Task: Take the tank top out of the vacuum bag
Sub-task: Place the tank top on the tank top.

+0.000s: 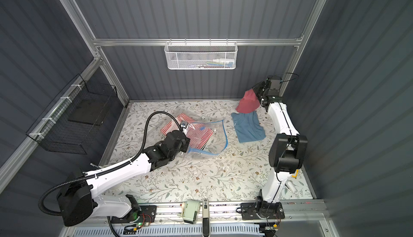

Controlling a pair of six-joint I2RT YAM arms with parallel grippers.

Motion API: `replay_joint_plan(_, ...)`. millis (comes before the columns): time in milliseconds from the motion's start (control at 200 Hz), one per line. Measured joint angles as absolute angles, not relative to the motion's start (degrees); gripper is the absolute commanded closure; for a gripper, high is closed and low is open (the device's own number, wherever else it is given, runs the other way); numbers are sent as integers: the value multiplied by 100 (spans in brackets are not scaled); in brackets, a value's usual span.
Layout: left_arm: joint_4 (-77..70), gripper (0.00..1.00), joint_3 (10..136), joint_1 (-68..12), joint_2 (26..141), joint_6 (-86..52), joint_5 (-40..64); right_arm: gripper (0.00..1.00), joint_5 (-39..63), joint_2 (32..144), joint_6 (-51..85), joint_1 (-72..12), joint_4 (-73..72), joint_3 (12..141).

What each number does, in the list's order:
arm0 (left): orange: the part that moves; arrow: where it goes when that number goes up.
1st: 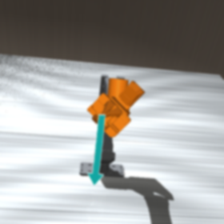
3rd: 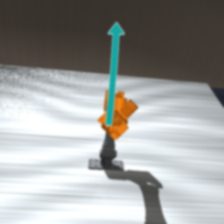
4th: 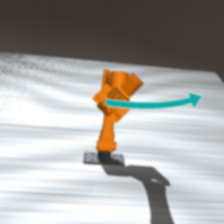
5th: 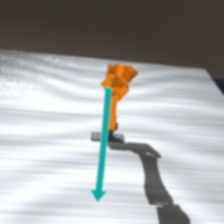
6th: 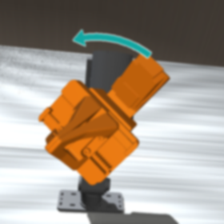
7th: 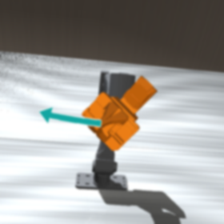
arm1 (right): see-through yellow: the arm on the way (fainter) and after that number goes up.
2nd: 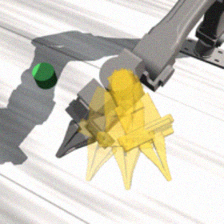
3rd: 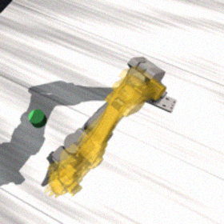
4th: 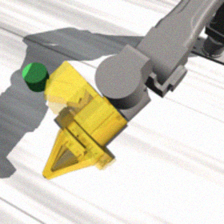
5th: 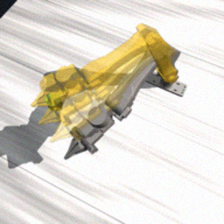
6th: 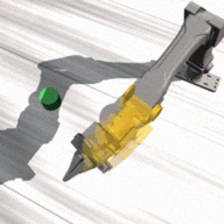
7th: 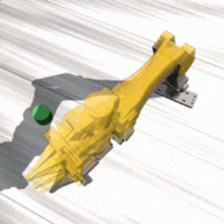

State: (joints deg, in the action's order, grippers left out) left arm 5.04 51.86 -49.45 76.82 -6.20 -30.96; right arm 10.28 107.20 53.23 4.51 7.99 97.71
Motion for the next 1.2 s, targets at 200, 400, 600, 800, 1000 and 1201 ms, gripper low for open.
replay_joint_plan(200, 504, 100, 5186, -4928, 7684, -620, -3030, 100, 1100, 10621, 5588, 373, 456, 8831)
replay_joint_plan(400, 504, 100, 5186, -4923, 7684, -620, -3009, 100, 1116, 10624, 5660, 364, 478, 8676)
replay_joint_plan(600, 502, 100, 5168, -4912, 7682, -620, -3009, 100, 1098, 10746, 5629, 320, 659, 9612)
replay_joint_plan(800, 502, 100, 5162, -4910, 7671, -620, -3011, 100, 1087, 10853, 5548, 287, 742, 10138)
replay_joint_plan(1000, 502, 100, 5129, -4895, 7671, -620, -2976, 100, 1072, 10691, 5592, 290, 650, 9459)
replay_joint_plan(1201, 504, 100, 5124, -4890, 7671, -620, -2928, 100, 1074, 10287, 5774, 248, 561, 8025)
